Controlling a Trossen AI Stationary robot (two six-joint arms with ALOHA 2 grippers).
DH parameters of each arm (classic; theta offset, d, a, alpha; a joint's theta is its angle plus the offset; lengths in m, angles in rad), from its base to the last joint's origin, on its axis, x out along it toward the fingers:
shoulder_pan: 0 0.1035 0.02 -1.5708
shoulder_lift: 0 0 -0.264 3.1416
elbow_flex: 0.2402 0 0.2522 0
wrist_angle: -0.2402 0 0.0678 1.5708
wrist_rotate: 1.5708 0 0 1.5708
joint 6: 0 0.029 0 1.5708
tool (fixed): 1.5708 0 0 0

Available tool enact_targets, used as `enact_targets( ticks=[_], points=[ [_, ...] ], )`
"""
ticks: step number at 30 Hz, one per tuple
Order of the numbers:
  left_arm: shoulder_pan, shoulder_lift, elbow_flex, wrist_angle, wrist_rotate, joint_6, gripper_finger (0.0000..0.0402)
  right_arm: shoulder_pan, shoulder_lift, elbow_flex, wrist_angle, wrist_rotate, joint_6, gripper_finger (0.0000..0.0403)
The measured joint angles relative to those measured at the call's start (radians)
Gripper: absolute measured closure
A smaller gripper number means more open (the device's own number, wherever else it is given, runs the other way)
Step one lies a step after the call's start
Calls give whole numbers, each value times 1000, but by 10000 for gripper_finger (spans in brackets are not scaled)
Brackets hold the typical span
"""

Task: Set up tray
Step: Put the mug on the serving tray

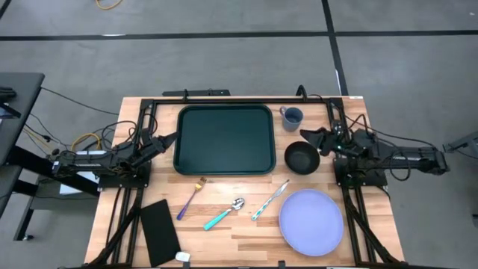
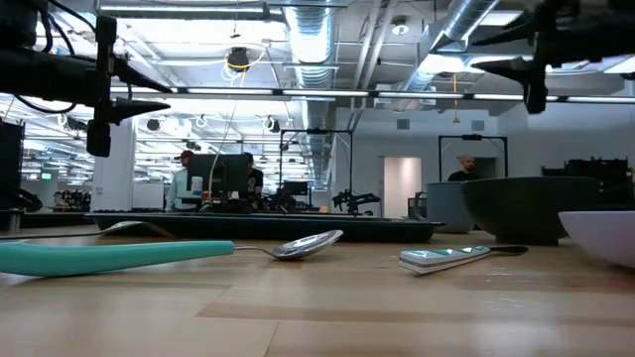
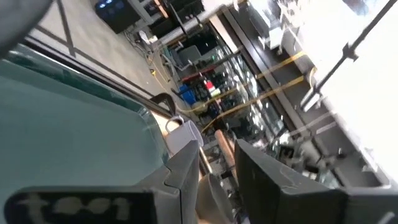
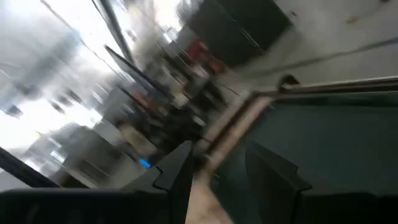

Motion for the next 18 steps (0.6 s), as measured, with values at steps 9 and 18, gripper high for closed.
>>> enact_targets(
  ticks=[9, 18],
  points=[
    [0, 43, 76, -16, 9, 189, 310, -57, 460, 480, -571, 176, -130, 265],
    [0, 84, 109, -21, -2, 254, 310, -259, 937, 879, -1044, 177, -179, 265]
  ],
)
